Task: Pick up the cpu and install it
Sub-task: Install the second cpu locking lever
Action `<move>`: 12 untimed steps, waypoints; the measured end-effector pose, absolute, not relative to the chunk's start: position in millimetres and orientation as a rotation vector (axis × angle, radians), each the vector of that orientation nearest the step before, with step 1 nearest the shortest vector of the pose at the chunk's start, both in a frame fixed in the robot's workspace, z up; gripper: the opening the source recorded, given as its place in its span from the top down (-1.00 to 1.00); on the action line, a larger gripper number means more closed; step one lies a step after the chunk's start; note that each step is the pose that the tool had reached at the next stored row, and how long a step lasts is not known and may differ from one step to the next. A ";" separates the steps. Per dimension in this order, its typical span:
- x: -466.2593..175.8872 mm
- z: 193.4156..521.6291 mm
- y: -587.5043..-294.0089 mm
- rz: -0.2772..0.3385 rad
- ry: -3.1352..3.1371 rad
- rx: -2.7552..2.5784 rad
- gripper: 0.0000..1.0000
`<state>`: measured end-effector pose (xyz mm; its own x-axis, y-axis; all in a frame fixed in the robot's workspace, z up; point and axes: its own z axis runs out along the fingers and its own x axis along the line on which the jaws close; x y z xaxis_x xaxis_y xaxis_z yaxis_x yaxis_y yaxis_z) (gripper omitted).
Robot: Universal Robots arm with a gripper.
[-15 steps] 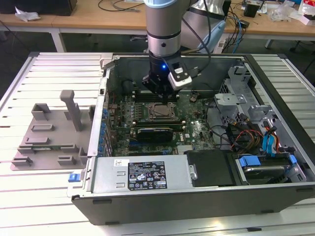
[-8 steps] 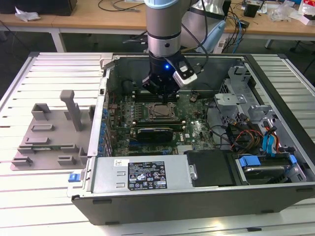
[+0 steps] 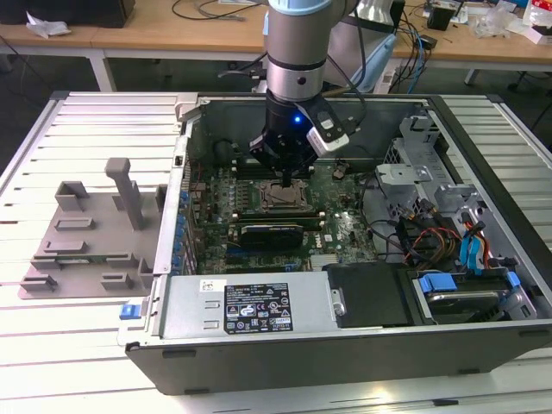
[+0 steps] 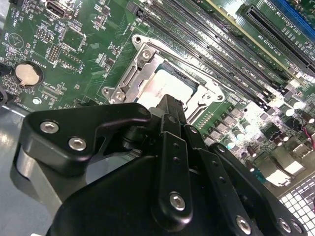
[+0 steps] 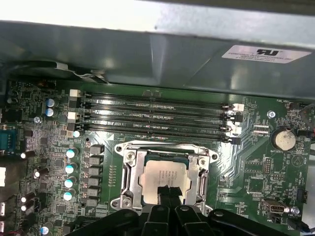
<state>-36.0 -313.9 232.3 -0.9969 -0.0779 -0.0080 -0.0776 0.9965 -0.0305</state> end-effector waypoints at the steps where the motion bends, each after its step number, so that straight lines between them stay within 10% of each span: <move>1: -36.0 232.3 -313.9 -0.047 3.130 -0.122 0.79; 12: -36.1 235.6 -315.0 -0.046 3.130 -0.122 0.79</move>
<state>-36.1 -315.0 235.6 -0.9969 -0.0778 -0.0081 -0.0776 0.9966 -0.0294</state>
